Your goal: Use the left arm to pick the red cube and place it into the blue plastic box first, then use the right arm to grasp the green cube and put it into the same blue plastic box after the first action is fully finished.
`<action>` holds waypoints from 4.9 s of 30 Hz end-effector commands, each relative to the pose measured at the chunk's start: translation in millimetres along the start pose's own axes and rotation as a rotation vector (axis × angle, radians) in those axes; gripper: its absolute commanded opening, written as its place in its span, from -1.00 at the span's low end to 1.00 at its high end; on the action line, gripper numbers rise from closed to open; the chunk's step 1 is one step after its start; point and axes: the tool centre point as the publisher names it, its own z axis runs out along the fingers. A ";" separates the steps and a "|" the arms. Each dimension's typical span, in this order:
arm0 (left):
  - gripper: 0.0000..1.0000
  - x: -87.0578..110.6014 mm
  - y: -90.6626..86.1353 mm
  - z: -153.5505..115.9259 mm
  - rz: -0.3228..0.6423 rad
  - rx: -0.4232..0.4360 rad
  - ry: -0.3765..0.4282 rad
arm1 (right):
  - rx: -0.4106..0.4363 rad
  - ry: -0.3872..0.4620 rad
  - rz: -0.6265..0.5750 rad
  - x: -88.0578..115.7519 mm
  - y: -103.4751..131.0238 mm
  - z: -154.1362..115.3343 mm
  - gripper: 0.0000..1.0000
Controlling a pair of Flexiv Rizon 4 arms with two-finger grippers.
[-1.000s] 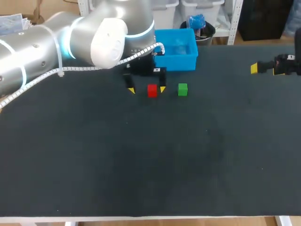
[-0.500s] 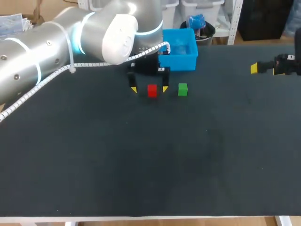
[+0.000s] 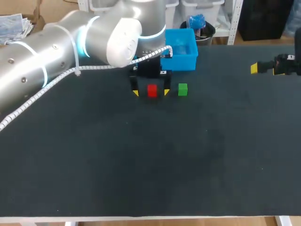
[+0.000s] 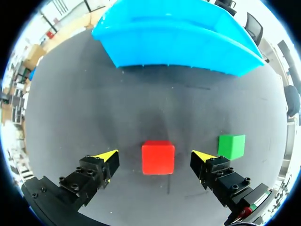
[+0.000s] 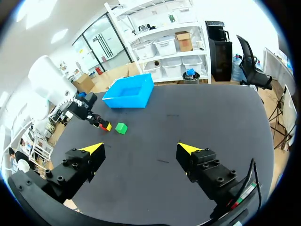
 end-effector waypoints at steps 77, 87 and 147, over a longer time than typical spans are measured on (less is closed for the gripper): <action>-1.00 -18.7 56.1 -139.9 0.374 0.261 -0.338 | 0.002 0.001 0.000 -0.3 0.2 0.5 1.00; -1.00 -58.2 49.5 -134.7 0.403 0.249 -0.380 | 0.002 0.001 0.000 -0.3 0.2 0.5 1.00; 1.00 -205.7 -15.9 -71.3 0.518 0.211 -0.326 | 0.002 0.001 0.000 -0.3 0.2 0.5 1.00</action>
